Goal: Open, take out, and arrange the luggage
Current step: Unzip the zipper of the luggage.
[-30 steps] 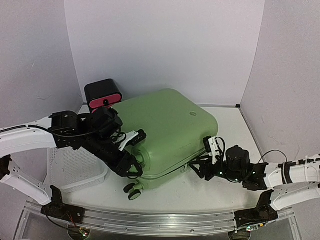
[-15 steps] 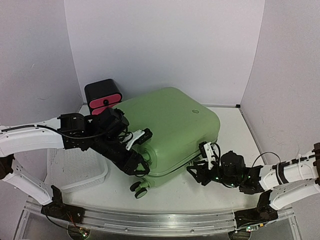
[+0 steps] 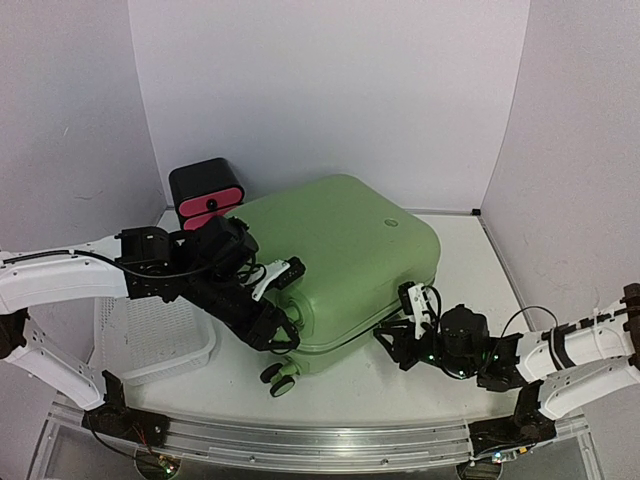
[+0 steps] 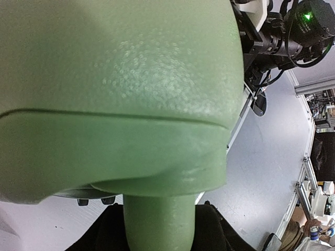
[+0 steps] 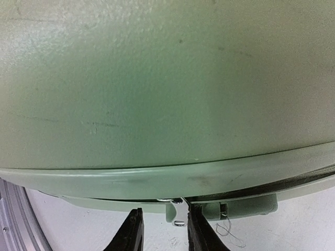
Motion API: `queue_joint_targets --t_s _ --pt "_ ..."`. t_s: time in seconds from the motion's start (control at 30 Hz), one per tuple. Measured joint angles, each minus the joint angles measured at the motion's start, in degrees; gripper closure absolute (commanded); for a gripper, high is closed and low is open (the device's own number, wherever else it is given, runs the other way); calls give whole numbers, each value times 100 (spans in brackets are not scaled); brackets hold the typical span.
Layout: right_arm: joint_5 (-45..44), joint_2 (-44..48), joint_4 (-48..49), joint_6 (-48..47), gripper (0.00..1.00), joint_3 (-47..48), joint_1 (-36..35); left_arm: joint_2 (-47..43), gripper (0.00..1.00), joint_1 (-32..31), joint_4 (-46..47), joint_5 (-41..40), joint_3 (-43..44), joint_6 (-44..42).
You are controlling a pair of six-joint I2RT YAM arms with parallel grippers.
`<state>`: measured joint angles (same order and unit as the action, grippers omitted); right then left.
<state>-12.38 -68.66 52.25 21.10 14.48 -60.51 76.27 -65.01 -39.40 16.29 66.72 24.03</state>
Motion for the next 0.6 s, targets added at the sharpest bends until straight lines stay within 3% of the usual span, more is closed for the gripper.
queue_joint_targets --t_s 0.1,0.4,0.6 --pt "-20 0 28 31 100 -2 -9 0 100 0 -2 -2 -2 0" --pt "-452 426 -149 238 100 -168 -28 0 100 -4 7 0 -11 -4" --pt "-1373 1091 -756 490 100 -173 -11 0 100 -9 24 0 -13 -2"
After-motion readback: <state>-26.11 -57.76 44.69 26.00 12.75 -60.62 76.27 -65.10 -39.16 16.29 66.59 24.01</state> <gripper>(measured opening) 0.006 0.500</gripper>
